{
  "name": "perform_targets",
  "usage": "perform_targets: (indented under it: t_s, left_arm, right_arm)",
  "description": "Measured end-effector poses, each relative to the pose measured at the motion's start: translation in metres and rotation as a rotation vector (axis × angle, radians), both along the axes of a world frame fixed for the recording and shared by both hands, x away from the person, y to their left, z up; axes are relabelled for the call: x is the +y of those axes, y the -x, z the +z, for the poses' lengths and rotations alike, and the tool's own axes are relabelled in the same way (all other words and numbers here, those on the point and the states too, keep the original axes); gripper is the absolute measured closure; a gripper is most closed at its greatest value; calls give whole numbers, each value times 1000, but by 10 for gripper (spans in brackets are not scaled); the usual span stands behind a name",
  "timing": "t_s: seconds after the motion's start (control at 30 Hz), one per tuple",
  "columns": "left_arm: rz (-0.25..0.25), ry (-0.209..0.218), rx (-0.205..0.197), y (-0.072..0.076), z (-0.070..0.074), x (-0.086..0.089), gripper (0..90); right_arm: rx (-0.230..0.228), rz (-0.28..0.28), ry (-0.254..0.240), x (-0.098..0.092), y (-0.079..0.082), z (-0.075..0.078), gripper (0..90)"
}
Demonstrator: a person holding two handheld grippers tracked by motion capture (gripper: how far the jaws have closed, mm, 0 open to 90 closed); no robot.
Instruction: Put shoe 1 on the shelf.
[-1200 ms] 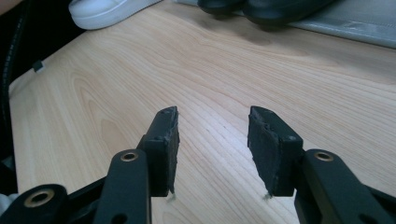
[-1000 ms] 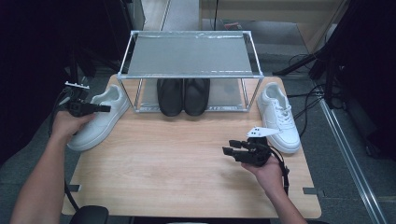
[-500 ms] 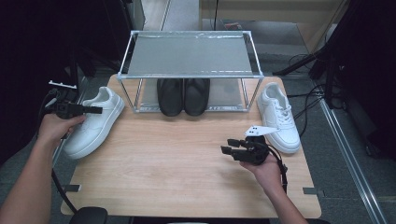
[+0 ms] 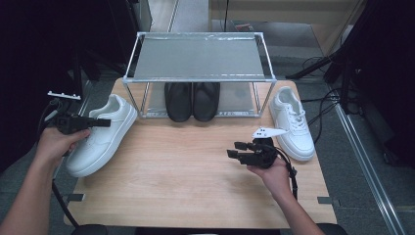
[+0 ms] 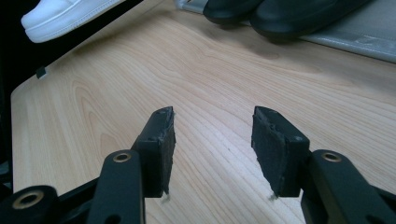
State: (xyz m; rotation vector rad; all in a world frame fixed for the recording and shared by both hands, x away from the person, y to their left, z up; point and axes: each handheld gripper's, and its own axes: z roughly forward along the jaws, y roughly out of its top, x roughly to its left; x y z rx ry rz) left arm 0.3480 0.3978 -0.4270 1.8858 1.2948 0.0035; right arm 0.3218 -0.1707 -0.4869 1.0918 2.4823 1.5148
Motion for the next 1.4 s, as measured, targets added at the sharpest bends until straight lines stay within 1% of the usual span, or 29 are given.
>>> perform_targets:
  t_s: [0.03,0.1,0.17,0.23,0.33,0.43,0.57,0.63,0.8,0.9,1.1,1.17,1.27,1.4]
  left_arm:
    - [-8,7,5,4,0,-4,828]
    - [-18,-7,-2,9,1,-11,829]
    - [-28,-8,-4,13,3,-19,828]
    - [-36,12,-7,17,5,-27,829]
    - [-57,29,-14,21,7,-36,828]
    - [-80,25,-14,24,8,-48,827]
    - [-109,17,-11,25,9,-65,827]
    - [-128,13,-13,25,10,-73,827]
    - [-163,28,-9,22,9,-93,827]
    - [-188,18,-5,19,9,-108,826]
    - [-253,-1,5,14,5,-141,826]
    - [-268,-20,0,14,4,-154,825]
    - [-295,-26,2,13,0,-169,825]
    - [-330,-16,22,9,-6,-191,824]
  right_arm:
    - [1,2,-1,0,0,0,506]
    - [-1,5,-1,2,-1,1,506]
    - [-3,12,-3,3,-3,1,506]
    - [-4,17,-5,4,-4,2,506]
    - [-2,21,-3,6,-5,2,505]
    - [-8,30,-2,7,-6,2,503]
    - [-4,26,-2,8,-8,2,503]
    - [-2,24,-3,7,-8,2,503]
    - [-9,23,-4,6,-8,3,503]
    - [-7,16,-3,5,-8,3,503]
    - [-6,6,-6,2,-8,3,503]
    - [-6,6,-5,2,-8,3,503]
    - [-9,8,-8,2,-7,4,502]
    - [-10,7,-5,2,-7,4,502]
